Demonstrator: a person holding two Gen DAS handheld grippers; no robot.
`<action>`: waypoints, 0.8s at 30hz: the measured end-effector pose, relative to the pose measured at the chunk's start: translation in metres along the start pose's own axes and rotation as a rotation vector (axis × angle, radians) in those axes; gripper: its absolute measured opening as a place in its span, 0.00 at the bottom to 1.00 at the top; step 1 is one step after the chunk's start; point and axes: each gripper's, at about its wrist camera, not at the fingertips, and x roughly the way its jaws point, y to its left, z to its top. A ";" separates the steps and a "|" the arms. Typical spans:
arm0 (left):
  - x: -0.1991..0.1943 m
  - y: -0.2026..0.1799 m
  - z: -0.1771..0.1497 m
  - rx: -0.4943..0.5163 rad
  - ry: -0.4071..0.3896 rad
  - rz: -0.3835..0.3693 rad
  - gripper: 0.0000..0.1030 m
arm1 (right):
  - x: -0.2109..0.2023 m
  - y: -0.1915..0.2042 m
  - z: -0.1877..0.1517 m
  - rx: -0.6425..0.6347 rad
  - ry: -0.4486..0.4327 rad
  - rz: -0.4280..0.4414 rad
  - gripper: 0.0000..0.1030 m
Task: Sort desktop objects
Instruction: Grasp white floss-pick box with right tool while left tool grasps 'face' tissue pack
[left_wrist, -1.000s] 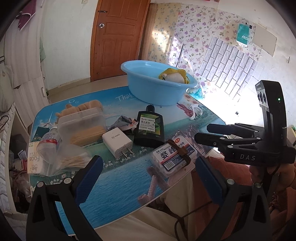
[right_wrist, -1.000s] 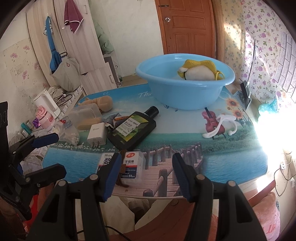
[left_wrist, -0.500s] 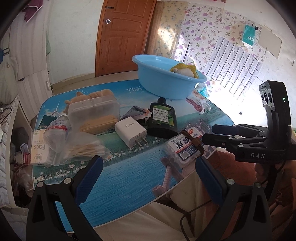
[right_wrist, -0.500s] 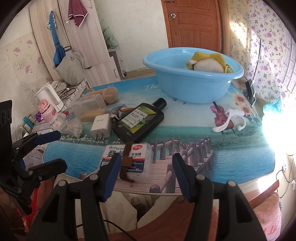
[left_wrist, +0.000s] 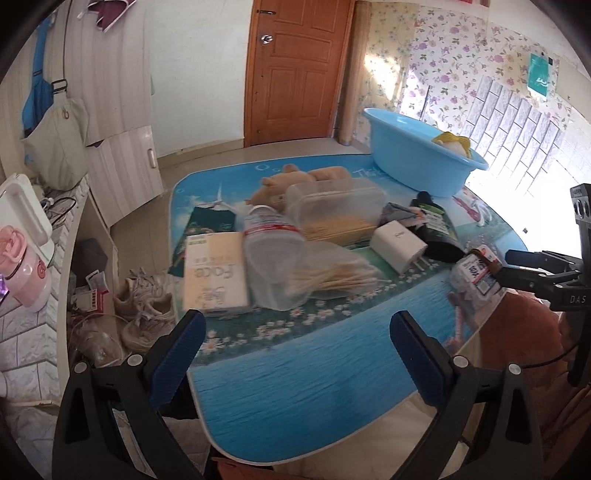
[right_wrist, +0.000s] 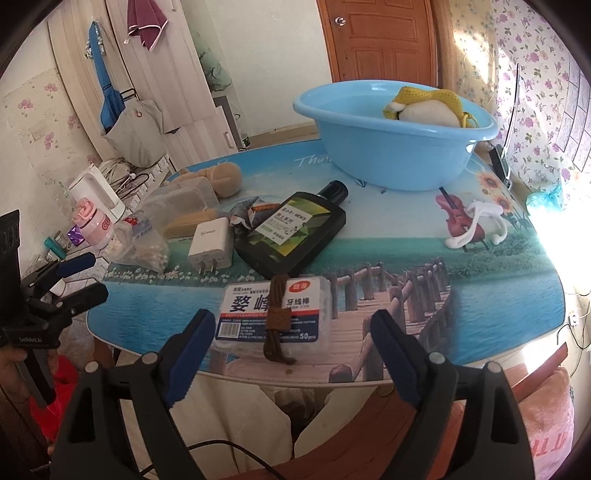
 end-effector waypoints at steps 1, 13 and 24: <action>0.003 0.006 0.000 -0.007 0.006 0.024 0.97 | 0.001 0.002 0.000 -0.005 0.001 -0.005 0.85; 0.020 0.047 0.013 -0.060 -0.016 0.001 0.77 | 0.013 0.011 0.004 -0.027 0.034 -0.041 0.86; 0.031 0.049 0.017 -0.033 0.007 0.018 0.61 | 0.018 0.014 0.005 -0.033 0.047 -0.055 0.86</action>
